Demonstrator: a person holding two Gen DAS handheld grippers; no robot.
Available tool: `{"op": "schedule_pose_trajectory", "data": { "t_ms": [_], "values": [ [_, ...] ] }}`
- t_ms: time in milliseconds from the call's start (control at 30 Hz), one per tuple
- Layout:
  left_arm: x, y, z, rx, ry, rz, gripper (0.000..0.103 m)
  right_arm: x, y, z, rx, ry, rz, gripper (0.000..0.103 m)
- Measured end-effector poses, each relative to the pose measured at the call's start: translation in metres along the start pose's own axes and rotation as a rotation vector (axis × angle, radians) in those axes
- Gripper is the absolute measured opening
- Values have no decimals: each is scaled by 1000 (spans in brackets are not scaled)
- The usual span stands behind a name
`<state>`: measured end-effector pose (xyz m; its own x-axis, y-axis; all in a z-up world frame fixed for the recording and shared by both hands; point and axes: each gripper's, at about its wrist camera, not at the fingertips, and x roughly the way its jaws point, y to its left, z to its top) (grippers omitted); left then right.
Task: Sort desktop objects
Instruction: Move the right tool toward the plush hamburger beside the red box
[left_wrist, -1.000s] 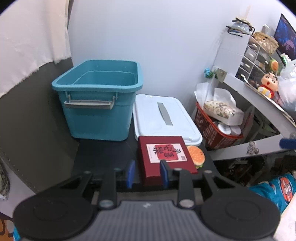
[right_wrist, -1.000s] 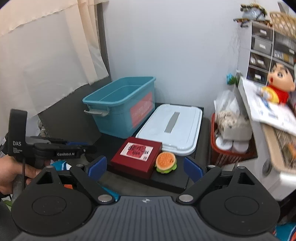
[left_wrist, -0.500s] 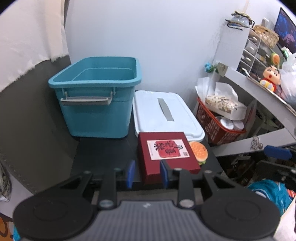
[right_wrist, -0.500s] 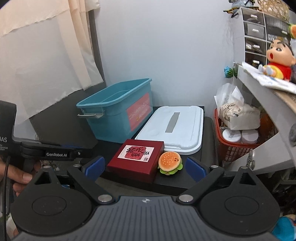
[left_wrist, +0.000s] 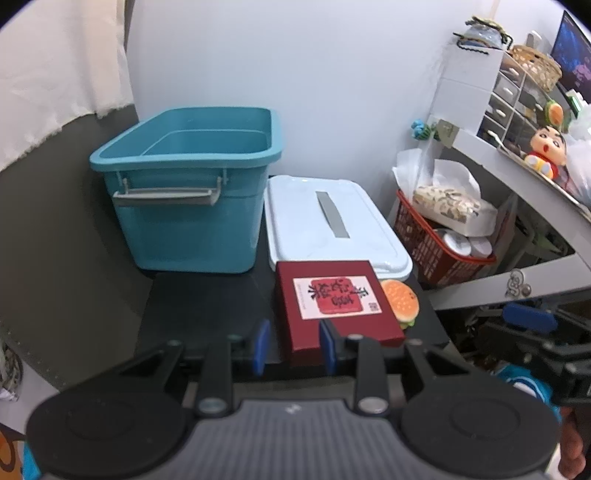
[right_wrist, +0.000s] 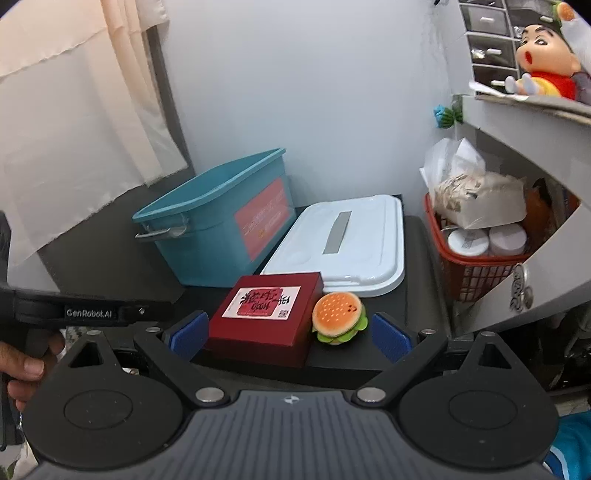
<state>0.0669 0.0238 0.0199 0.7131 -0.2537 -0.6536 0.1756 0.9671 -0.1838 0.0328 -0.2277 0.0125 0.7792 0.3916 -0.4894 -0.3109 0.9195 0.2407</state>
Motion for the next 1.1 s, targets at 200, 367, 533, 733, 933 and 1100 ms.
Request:
{"op": "schedule_pose_trajectory", "data": {
  "t_ms": [200,367,533,733,933,1100],
  "values": [
    [3,-5,-1,15,8,-1,33,4,-2,0,6,27,22,97],
    [5,-6,-2,18,10,-1,33,12,-1,-2,9,45,26,97],
    [7,-6,-3,11,18,5,33,16,-2,-4,5,66,23,97],
    [8,-6,-4,-2,25,4,33,18,-2,-7,-7,84,6,97],
    [6,-9,-3,-8,10,-3,33,21,-2,-11,-8,91,1,97],
    [9,-12,-3,0,15,-2,33,22,-1,-12,-38,91,-8,97]
  ]
}}
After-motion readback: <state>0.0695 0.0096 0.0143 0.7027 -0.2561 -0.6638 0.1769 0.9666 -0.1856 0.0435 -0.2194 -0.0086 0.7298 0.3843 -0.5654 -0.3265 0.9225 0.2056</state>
